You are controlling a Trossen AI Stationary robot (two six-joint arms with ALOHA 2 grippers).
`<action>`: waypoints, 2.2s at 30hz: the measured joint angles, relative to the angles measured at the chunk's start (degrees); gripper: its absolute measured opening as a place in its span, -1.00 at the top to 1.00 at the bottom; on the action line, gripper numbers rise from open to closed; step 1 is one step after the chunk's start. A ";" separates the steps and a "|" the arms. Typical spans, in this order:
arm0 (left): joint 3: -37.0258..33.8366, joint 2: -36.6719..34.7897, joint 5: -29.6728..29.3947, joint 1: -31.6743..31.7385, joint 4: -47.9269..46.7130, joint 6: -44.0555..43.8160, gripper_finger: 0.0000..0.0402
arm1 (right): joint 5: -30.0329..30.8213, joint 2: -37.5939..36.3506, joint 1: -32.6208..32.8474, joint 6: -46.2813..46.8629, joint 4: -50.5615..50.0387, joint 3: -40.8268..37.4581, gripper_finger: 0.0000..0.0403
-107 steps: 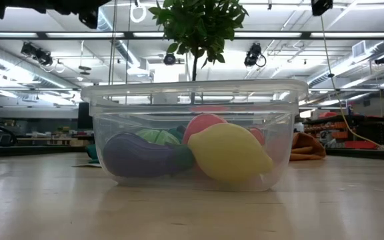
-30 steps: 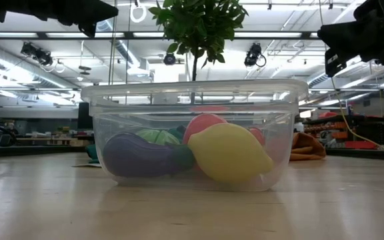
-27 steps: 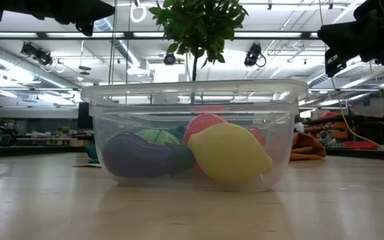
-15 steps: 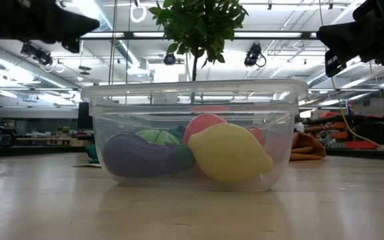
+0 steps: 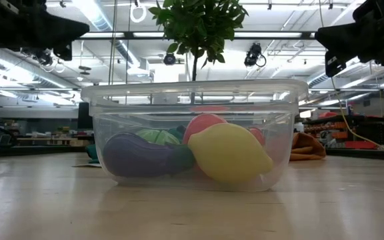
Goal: Pick and placing Produce into tupperware
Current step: Return to Home Position
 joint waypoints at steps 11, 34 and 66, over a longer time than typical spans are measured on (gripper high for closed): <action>-1.57 0.02 1.29 0.00 -0.62 -1.14 0.95 | 1.09 0.00 -0.02 0.35 -1.35 -0.04 1.00; -6.09 0.02 5.49 0.08 5.07 -1.21 0.98 | 1.66 0.13 -0.02 0.76 -1.07 -0.79 1.00; -6.11 0.13 4.65 0.08 -0.64 -1.54 0.98 | 2.38 0.13 -0.04 -0.33 -10.13 -0.90 1.00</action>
